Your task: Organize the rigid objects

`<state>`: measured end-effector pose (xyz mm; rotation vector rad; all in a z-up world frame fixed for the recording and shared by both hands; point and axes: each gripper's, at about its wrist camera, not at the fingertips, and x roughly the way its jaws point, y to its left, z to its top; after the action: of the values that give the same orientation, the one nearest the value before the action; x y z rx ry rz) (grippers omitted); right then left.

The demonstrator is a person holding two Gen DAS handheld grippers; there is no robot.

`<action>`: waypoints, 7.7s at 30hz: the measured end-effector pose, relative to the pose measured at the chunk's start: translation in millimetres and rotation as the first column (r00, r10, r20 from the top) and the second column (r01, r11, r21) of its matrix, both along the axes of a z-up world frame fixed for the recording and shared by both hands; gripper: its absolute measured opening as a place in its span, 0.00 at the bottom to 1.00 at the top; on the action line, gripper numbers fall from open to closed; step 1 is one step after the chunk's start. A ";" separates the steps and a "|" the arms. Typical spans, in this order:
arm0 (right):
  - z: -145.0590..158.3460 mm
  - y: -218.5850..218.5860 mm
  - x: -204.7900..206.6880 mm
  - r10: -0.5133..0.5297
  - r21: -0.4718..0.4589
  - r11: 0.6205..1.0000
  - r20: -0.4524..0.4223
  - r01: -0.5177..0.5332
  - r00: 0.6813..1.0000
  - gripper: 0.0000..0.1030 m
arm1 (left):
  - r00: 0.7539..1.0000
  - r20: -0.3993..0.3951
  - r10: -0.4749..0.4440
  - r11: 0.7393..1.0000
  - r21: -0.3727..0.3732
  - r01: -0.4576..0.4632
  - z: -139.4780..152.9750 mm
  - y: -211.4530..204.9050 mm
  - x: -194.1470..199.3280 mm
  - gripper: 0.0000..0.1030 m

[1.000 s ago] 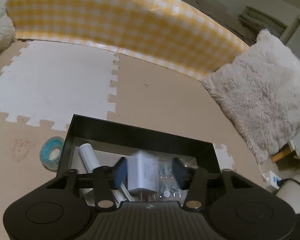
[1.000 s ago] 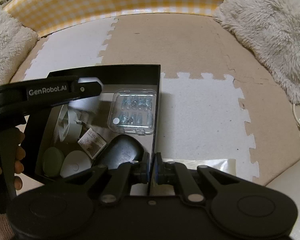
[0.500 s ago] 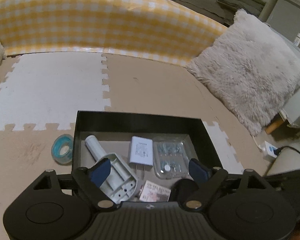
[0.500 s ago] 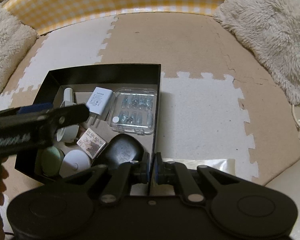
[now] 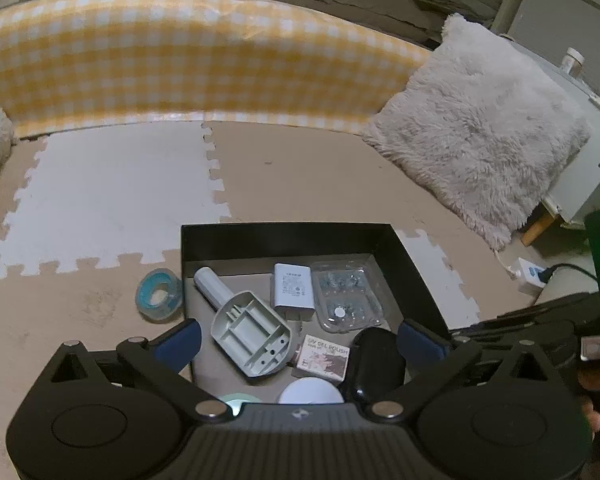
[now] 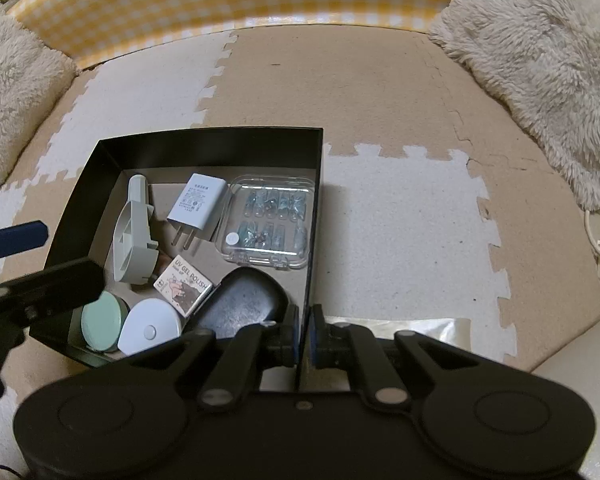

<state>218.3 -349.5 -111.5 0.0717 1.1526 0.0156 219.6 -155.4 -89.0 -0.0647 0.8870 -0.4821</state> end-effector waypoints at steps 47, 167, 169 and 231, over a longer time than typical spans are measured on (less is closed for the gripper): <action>-1.5 8.2 2.2 0.028 -0.048 0.998 -0.013 -0.029 1.000 0.05 | 0.984 0.114 0.138 0.986 0.082 -0.148 -75.7 109.8 84.7 1.00; 48.9 16.7 -26.3 -0.041 -0.027 0.999 0.133 0.045 0.990 0.43 | 0.992 0.116 -0.056 0.988 0.147 0.038 32.6 47.9 -29.2 1.00; 59.7 19.8 -34.2 -0.053 -0.023 0.998 0.160 0.058 0.986 0.47 | 0.991 0.131 -0.031 0.990 0.140 0.012 41.2 52.1 -35.4 1.00; 148.2 67.6 -244.8 -0.044 -0.091 0.987 0.636 0.132 0.770 1.00 | 0.905 0.402 0.136 0.984 0.050 -0.170 105.3 121.3 -186.7 1.00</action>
<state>-26.5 -282.0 36.7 0.0000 0.4622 -0.1144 32.9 -34.1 16.3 0.0407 0.4951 -0.2938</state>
